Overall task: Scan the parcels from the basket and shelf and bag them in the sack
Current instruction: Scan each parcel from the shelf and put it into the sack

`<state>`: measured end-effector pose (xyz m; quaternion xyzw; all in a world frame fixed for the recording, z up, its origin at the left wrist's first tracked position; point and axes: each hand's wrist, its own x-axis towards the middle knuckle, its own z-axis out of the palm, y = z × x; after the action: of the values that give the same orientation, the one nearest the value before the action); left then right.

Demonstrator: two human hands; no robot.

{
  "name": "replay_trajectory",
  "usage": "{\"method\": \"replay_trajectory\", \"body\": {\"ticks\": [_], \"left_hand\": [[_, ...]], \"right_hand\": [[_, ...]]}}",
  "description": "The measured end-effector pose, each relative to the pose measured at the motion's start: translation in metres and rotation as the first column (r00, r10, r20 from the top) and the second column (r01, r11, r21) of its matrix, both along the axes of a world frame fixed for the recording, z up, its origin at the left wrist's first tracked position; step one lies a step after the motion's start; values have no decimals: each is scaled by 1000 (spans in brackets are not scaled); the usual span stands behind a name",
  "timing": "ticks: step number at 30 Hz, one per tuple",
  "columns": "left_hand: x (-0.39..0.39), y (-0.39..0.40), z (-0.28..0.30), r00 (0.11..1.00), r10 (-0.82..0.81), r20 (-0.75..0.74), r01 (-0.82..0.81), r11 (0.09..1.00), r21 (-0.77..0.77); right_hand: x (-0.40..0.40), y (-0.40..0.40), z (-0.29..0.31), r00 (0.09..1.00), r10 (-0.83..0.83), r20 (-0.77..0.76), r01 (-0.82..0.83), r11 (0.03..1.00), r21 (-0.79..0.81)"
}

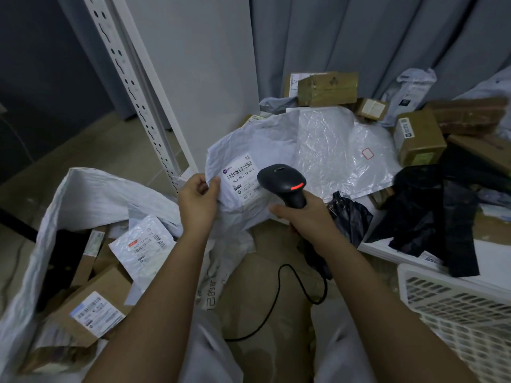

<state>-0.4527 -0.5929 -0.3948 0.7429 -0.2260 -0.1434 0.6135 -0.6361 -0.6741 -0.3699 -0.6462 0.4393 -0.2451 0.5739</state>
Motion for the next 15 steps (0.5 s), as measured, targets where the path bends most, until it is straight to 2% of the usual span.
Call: {"method": "replay_trajectory", "body": {"ticks": [4,10,15], "left_hand": [[4,-6,-8,999,0,34,-1,999,35],[9,-2,-9,1000,31,-4,-31,999,14],[6,2,-3,999,32,33,-34,999,42]], "right_hand": [[-9,-1,4,993,90,-72,-89,996,19],[-16,-6,1,987,44,-152,-48,999,-21],[-16,-7,3,986,51,-156,-56,998,-31]]}}
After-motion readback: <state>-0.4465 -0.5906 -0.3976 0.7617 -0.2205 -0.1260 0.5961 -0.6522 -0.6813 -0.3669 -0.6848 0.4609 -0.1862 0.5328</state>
